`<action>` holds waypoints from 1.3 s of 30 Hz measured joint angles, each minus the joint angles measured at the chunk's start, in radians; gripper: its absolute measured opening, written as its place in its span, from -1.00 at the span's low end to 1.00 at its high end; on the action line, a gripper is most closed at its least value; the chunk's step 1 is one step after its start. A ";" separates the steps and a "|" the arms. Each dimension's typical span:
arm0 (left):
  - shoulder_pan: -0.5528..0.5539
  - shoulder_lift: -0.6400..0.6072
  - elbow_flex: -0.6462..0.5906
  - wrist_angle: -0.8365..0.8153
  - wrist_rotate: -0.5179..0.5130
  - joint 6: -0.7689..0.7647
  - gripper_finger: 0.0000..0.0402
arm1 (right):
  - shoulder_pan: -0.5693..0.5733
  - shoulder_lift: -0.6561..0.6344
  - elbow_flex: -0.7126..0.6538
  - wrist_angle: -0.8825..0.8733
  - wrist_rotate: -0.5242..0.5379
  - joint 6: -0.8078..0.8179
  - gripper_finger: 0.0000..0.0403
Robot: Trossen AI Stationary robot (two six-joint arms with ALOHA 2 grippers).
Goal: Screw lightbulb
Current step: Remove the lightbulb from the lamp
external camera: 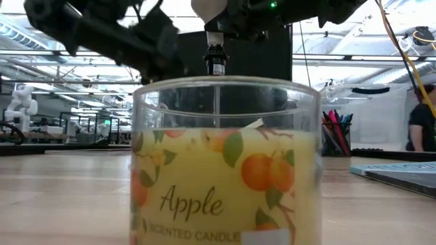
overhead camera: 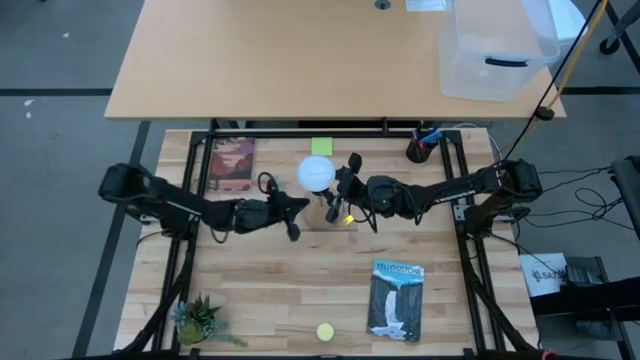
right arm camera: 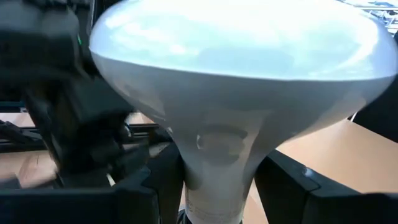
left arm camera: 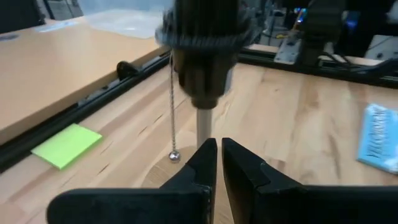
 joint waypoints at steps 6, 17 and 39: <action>0.037 0.178 0.000 0.211 0.000 0.020 -0.84 | 0.000 0.000 0.000 -0.001 0.004 0.009 -0.18; 0.078 0.321 0.001 0.416 0.064 0.022 -0.11 | -0.005 0.000 0.000 -0.005 0.005 0.016 -0.18; 0.156 0.340 0.065 0.415 0.197 0.026 -0.71 | -0.006 0.000 -0.001 -0.001 0.005 0.018 -0.18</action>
